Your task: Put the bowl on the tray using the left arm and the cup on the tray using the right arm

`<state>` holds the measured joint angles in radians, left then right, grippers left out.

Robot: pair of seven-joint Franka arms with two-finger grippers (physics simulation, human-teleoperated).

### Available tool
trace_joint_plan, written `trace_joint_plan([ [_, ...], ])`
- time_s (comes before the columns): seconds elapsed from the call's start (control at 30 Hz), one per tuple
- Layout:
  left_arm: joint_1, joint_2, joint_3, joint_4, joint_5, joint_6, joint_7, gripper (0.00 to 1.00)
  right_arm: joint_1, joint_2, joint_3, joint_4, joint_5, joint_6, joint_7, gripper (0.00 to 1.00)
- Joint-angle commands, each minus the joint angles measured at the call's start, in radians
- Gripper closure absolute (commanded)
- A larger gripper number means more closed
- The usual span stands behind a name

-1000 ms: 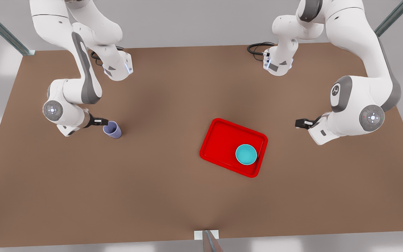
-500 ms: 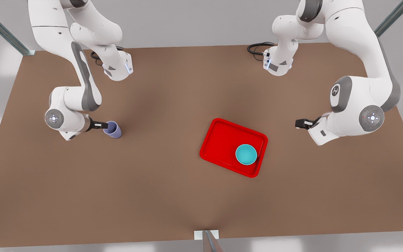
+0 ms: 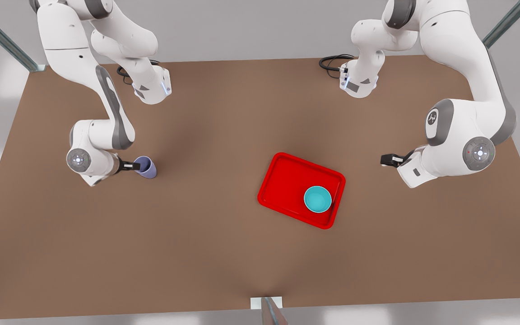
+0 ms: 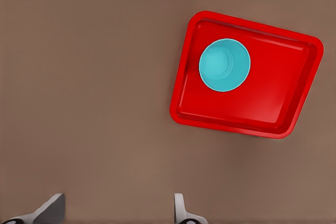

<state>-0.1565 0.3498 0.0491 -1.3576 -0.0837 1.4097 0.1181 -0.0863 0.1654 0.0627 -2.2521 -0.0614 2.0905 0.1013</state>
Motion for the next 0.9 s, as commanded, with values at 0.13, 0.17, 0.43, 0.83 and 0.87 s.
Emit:
trace_joint_plan([
  [0.13,0.0,0.0,0.0,0.0,-0.001,0.0,0.0,0.0,0.003,-0.003,0.0,-0.03,0.002,0.008,-0.002,0.0],
  [0.17,0.0,-0.002,0.0,0.002,0.001,-0.002,0.0,0.0,0.003,-0.001,0.0,-0.03,0.002,0.011,-0.002,0.0],
  [0.43,0.0,-0.002,0.0,0.002,-0.001,-0.002,0.0,0.0,0.002,0.019,0.0,-0.046,0.003,0.025,-0.002,0.0],
  [0.83,0.0,-0.003,0.0,0.002,0.001,-0.003,-0.002,0.0,0.003,0.06,0.002,-0.037,0.012,0.02,-0.054,0.0],
  [0.87,0.0,-0.003,0.0,0.002,0.001,-0.003,-0.002,0.0,0.002,0.066,0.002,-0.038,0.014,0.025,-0.054,0.0],
])
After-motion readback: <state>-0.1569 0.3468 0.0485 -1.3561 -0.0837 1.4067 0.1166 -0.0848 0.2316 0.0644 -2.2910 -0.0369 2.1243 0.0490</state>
